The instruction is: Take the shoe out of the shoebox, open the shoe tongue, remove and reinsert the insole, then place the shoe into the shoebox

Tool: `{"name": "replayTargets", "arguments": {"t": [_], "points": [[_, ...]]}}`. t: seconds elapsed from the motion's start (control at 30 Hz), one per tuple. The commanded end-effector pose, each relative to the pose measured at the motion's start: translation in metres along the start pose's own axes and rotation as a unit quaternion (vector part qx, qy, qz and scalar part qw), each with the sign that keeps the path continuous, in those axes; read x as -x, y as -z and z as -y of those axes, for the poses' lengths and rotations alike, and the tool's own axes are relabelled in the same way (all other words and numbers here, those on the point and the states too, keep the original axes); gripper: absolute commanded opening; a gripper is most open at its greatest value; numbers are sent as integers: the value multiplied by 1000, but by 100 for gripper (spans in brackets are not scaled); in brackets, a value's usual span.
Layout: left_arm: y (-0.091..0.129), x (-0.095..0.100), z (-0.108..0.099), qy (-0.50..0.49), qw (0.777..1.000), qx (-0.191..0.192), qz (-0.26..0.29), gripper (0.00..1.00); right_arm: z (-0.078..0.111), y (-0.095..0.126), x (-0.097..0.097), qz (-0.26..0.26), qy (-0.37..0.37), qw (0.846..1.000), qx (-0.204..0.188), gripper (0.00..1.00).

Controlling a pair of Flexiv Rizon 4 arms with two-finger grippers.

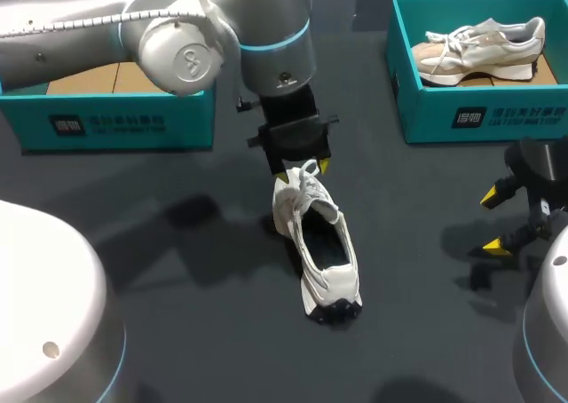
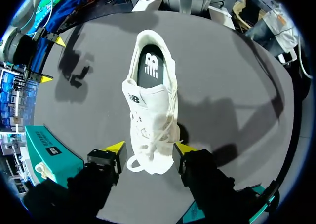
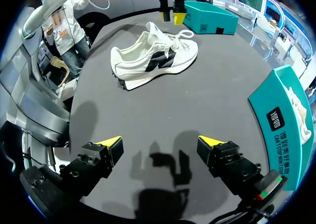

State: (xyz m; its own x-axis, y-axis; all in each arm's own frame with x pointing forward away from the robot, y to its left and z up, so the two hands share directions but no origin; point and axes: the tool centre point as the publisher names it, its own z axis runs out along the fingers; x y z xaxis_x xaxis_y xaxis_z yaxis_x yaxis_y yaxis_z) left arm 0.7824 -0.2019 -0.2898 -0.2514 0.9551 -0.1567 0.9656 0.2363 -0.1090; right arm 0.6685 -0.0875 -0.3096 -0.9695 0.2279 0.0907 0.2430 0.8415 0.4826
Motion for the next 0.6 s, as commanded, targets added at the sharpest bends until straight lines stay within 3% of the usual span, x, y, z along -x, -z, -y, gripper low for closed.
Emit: {"name": "replayTargets", "arguments": {"t": [0.03,0.27,0.6], "points": [[8,1,-10,-1,1000,-5,-3,49,0,0,-1,1,0,1000,-1,100],[18,4,-15,-3,1000,-16,0,44,0,0,-1,1,0,1000,-1,100],[14,8,8,-12,999,-34,-2,37,0,0,-1,1,0,1000,-1,100]]}}
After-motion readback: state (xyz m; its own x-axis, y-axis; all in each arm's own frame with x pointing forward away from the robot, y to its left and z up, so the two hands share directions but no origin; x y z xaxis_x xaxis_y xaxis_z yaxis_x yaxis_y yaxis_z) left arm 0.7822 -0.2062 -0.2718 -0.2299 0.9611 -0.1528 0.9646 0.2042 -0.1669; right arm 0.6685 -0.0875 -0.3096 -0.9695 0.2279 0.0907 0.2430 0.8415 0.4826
